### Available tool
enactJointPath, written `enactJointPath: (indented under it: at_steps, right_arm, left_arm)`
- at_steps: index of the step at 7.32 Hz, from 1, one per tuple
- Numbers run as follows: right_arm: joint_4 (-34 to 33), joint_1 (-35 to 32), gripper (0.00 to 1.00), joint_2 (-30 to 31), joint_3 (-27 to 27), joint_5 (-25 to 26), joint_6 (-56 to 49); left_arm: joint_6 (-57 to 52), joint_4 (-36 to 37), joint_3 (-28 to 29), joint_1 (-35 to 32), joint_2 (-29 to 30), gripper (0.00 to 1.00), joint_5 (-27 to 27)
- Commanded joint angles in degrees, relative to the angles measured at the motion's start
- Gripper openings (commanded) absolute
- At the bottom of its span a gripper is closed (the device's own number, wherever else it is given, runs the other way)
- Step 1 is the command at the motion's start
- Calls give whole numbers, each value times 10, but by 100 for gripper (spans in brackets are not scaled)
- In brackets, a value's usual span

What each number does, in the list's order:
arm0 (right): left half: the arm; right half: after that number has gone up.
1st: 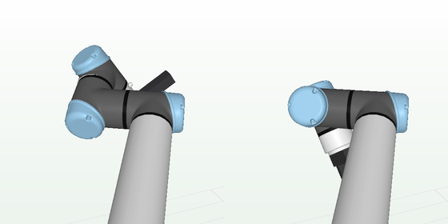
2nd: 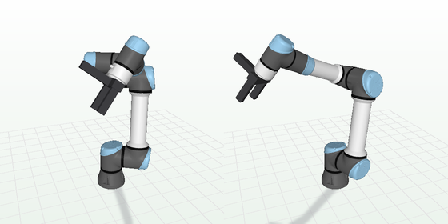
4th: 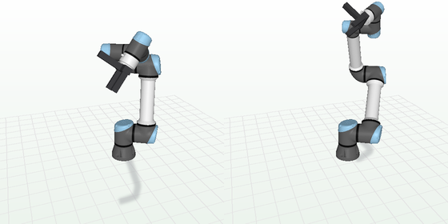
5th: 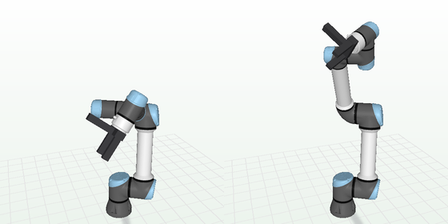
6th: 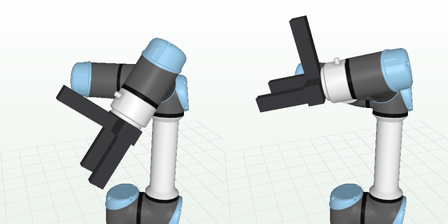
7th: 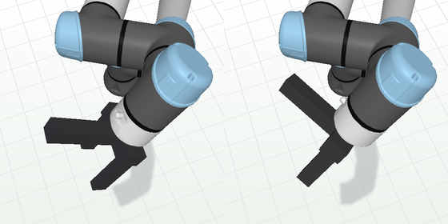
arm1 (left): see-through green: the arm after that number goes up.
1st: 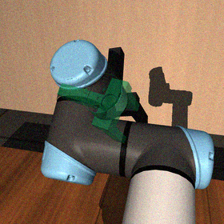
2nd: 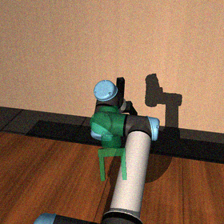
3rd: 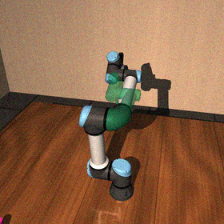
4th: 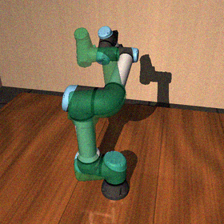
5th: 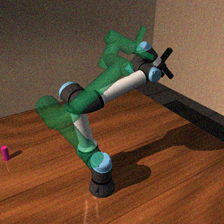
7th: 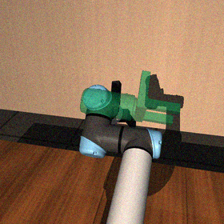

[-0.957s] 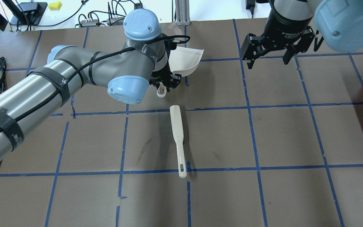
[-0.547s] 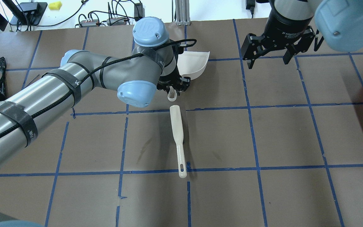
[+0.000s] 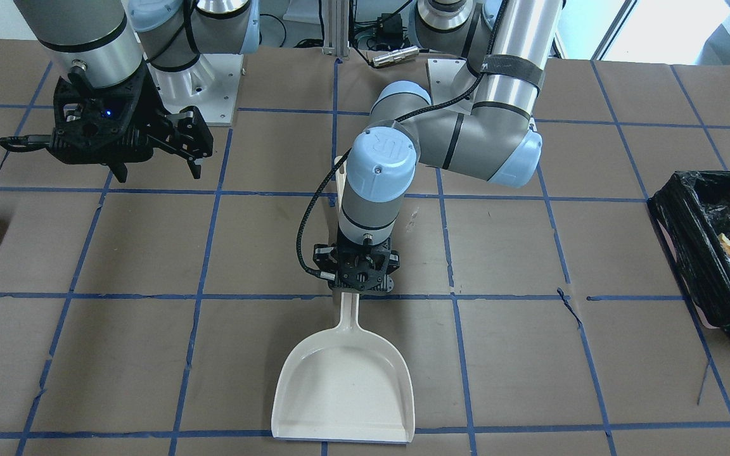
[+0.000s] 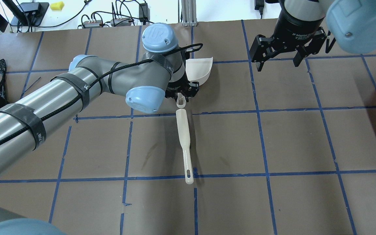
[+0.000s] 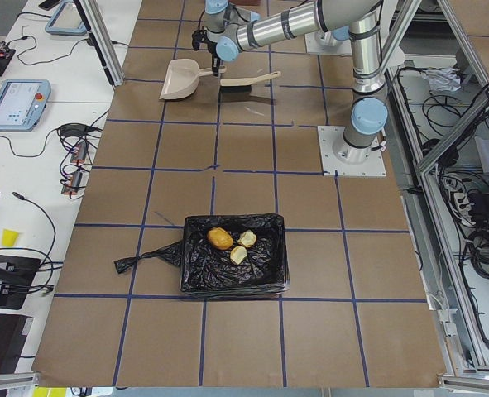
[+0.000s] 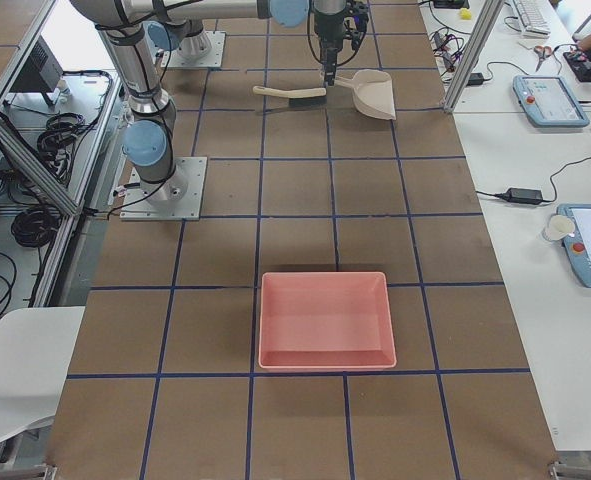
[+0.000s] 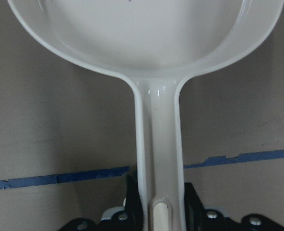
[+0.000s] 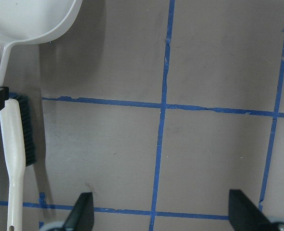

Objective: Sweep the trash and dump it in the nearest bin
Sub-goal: 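Carry the empty dustpan with the left gripper back to its start spot, then lower the dustpan beside the brush and open the left gripper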

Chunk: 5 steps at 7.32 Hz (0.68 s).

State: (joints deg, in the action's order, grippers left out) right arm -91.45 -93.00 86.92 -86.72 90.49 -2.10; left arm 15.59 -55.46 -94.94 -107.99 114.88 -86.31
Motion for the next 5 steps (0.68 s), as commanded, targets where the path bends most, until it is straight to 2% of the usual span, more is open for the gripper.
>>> enactJointPath:
  at_steps: [1, 2, 5]
  right_arm:
    - [0, 0, 100, 0, 0, 0, 0]
    - [-1, 1, 100, 0, 1, 0, 0]
    - [0, 1, 100, 0, 1, 0, 1]
  left_arm:
    - [0, -2, 12, 1, -9, 100, -7]
    - [-6, -24, 19, 14, -30, 100, -8]
    - [-45, -174, 22, 107, -114, 100, -16]
